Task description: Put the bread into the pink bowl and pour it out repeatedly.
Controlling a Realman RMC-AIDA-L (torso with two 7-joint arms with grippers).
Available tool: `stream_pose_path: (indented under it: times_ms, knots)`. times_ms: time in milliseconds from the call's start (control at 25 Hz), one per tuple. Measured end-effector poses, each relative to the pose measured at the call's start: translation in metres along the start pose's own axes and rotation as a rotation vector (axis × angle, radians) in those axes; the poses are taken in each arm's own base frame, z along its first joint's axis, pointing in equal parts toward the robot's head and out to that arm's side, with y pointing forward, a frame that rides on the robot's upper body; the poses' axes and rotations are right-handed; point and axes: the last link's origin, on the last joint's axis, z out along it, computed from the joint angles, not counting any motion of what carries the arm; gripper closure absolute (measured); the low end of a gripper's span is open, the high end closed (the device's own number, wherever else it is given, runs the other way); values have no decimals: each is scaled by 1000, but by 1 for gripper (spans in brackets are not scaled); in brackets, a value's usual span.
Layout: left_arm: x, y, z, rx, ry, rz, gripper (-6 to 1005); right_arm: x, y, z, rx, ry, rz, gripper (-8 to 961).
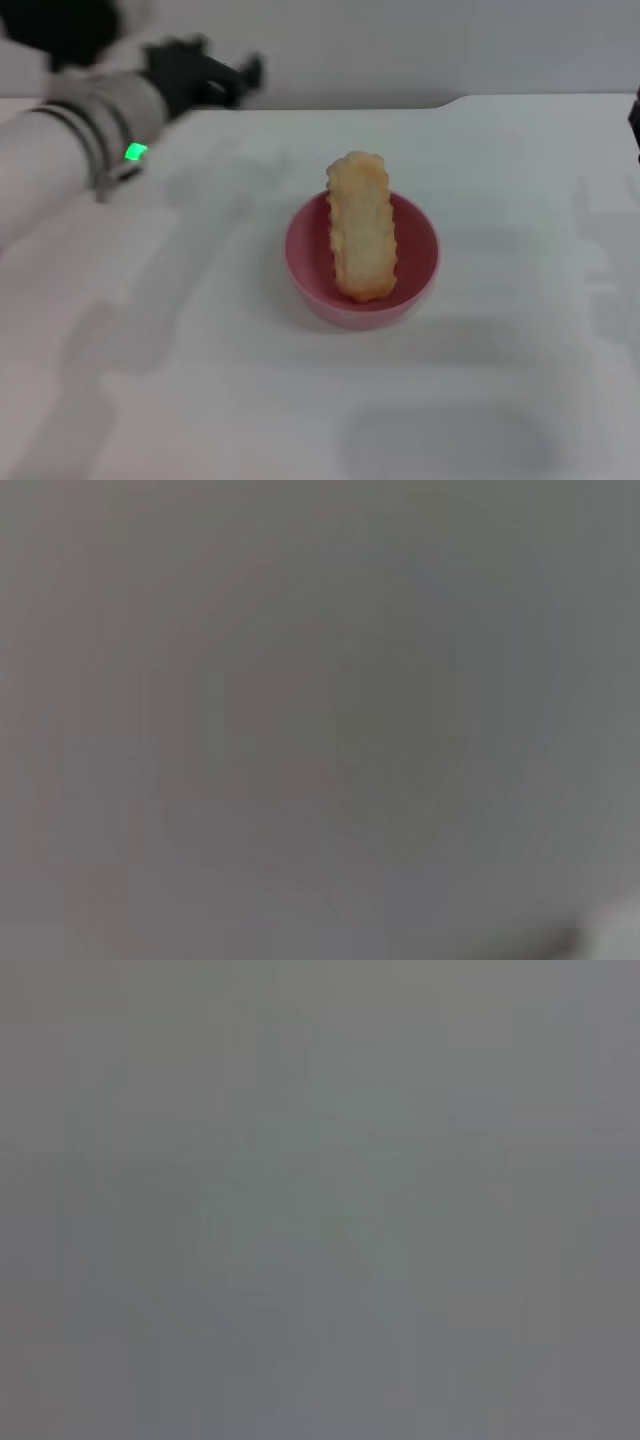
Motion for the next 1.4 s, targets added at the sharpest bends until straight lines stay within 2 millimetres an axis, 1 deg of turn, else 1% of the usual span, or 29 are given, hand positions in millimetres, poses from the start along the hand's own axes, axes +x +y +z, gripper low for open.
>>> stream_pose_path:
  times_ms: [120, 160, 200, 280, 320, 360, 400, 440, 480, 560, 600, 760, 960, 1240, 1400]
  knots:
    - [-9, -25, -10, 93, 68, -28, 467, 3, -2, -2, 10, 7, 19, 302]
    - [-9, -25, -10, 93, 68, -28, 427, 5, -3, -2, 11, 11, 37, 293]
    - [-18, -40, -20, 157, 114, -48, 388, 7, -4, -3, 12, 14, 56, 284]
    - [-22, -42, -22, 169, 124, -50, 309, 12, -6, -4, 13, 19, 78, 265]
    - [-30, -45, -25, 192, 150, -52, 269, 16, -8, -4, 15, 16, 83, 256]
    - [-30, -45, -25, 192, 150, -52, 206, 19, -9, -4, 15, 7, 87, 247]
    - [-35, -46, -27, 207, 178, -52, 143, 23, -11, -4, 18, -8, 95, 237]
    - [-35, -46, -27, 207, 178, -52, 143, 26, -13, -5, 23, -24, 110, 228]
    - [-57, -42, -32, 228, 236, -51, 144, 30, -15, -6, 27, -36, 124, 219]
    - [-65, -42, -32, 231, 245, -63, 145, 37, -20, -9, 36, -49, 147, 200]
    - [-76, -46, -32, 236, 225, -97, 145, 40, -21, -10, 35, -52, 144, 192]
    - [-87, -51, -32, 249, 209, -125, 147, 46, -26, -15, 49, -82, 105, 162]
    - [-95, -52, -33, 249, 213, -144, 149, 47, -29, -20, 54, -108, 80, 155]
    - [-97, -52, -37, 258, 236, -145, 149, 50, -30, -20, 54, -105, 70, 155]
    - [-99, -48, -39, 247, 251, -136, 149, 51, -31, -19, 52, -105, 61, 155]
